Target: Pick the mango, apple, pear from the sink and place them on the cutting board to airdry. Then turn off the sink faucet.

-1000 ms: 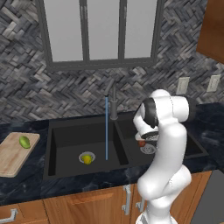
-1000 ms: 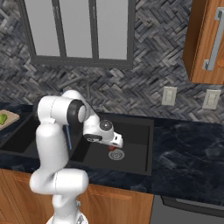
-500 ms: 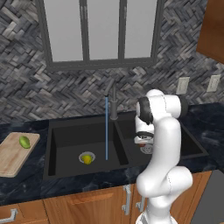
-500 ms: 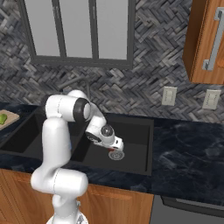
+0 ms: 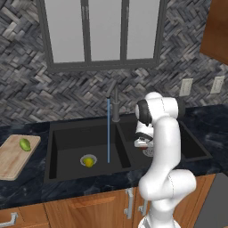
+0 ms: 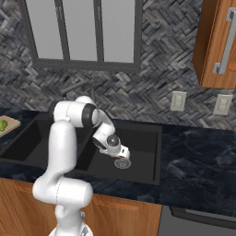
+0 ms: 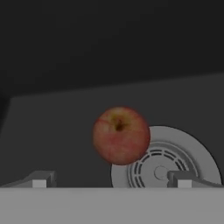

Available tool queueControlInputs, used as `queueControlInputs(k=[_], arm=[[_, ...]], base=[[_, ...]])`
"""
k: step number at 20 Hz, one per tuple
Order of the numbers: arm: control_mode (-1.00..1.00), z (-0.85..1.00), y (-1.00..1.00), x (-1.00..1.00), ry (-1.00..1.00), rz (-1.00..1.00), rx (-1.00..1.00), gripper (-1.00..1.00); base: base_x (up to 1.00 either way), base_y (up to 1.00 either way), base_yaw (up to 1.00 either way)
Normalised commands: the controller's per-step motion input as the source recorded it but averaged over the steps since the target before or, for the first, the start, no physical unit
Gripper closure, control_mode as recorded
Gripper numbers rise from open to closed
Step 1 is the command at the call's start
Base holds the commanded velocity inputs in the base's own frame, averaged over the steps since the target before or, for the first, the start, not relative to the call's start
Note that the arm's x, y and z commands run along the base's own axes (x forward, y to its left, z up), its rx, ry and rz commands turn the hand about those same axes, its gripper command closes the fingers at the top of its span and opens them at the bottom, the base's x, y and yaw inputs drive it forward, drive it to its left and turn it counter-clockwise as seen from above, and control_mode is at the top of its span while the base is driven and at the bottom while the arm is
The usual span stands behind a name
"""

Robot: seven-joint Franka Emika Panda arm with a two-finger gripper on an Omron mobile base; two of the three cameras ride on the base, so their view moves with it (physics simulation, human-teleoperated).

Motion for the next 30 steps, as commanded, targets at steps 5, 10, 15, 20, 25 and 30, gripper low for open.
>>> queueControlInputs(k=[5, 10, 15, 20, 25, 30], arm=[[-1.0, -0.16, -0.08, 0.31, 0.0, 0.0, 0.02, -1.0], [-1.0, -0.15, -0.13, 0.28, 0.0, 0.0, 0.02, -1.0], [-1.0, -0.16, -0.03, 0.26, 0.02, 0.0, 0.01, 1.0], [-1.0, -0.01, -0.01, 0.12, 0.0, 0.0, 0.0, 1.0], [-1.0, 0.04, -0.08, 0.01, 0.0, 0.01, 0.02, 1.0], [-1.0, 0.19, -0.04, 0.0, 0.0, 0.02, 0.01, 1.0]], base=[[0.0, 0.0, 0.0], [0.0, 0.0, 0.0], [0.0, 0.0, 0.0], [0.0, 0.0, 0.0], [0.0, 0.0, 0.0], [0.0, 0.0, 0.0]])
